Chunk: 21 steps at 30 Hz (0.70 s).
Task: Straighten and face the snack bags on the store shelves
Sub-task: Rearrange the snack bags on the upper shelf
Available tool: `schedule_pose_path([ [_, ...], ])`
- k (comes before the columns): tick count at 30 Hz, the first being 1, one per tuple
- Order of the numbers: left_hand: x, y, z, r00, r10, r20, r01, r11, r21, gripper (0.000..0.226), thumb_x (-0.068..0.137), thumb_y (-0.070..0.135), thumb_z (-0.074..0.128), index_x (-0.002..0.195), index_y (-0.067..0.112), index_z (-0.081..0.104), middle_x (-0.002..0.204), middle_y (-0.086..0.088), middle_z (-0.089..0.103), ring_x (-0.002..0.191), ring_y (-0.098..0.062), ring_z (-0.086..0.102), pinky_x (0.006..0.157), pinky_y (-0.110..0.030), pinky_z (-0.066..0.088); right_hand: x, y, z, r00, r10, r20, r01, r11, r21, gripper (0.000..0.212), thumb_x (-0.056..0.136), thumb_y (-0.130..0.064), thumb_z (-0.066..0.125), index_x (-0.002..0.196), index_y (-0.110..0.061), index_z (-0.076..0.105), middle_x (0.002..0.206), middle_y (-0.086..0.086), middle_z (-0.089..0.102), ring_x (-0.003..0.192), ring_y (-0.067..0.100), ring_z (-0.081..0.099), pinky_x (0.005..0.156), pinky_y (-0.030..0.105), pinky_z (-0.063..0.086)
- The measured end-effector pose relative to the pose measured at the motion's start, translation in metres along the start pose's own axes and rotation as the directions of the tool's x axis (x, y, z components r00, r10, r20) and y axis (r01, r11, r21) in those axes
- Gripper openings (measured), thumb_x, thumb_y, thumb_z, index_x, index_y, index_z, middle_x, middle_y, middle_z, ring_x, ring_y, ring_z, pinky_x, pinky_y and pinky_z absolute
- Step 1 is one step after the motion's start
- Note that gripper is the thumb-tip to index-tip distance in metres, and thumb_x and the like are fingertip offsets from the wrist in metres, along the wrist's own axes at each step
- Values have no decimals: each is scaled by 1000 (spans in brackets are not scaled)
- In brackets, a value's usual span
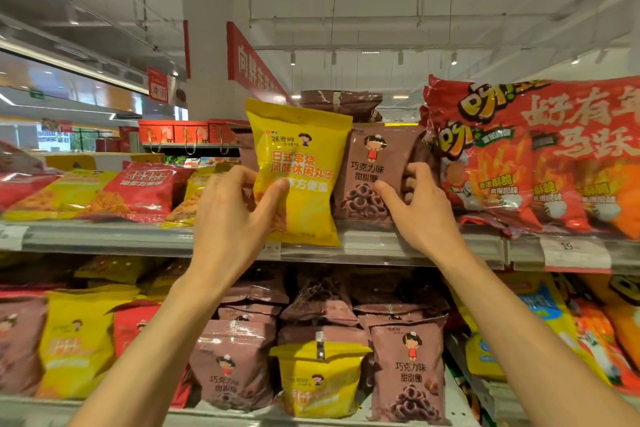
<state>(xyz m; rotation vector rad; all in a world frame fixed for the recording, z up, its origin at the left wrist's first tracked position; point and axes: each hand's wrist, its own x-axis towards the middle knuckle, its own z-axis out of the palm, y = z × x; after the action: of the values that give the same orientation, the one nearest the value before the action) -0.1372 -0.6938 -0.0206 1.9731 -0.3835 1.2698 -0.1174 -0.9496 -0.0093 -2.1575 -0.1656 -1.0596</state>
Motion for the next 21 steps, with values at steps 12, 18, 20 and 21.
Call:
schedule_pose_path([
  [12,-20,10,6,968,-166,188,218,927,-305,26,98,50,55,109,29,43,79,-5,73,69,-16,73,73,-52,62,-10,5,-18,995,27,93,-35,995,92,54,96,-44,63,144,-25,45,134,-4,61,99,3,60,91,30,51],
  [18,-42,7,2,952,-273,136,304,882,-360,38,99,44,59,130,29,44,84,-3,71,69,-8,71,60,-22,57,-35,16,-29,997,38,-62,-19,957,290,34,96,-34,65,129,-26,60,124,-9,63,103,-3,62,88,18,53],
  [20,-53,3,-2,951,-286,118,309,895,-323,43,98,46,59,135,27,49,89,-2,73,73,-9,72,68,-30,61,-49,17,-33,996,58,-70,-30,937,347,25,97,-33,65,121,-26,64,114,-10,66,94,-5,63,77,9,50],
  [21,-59,1,-4,951,-291,108,311,898,-312,42,99,47,59,134,25,53,89,-1,73,75,-11,72,69,-33,61,-57,19,-33,997,67,-43,-45,921,387,21,96,-32,66,116,-26,65,109,-8,68,92,-2,65,78,12,51],
])
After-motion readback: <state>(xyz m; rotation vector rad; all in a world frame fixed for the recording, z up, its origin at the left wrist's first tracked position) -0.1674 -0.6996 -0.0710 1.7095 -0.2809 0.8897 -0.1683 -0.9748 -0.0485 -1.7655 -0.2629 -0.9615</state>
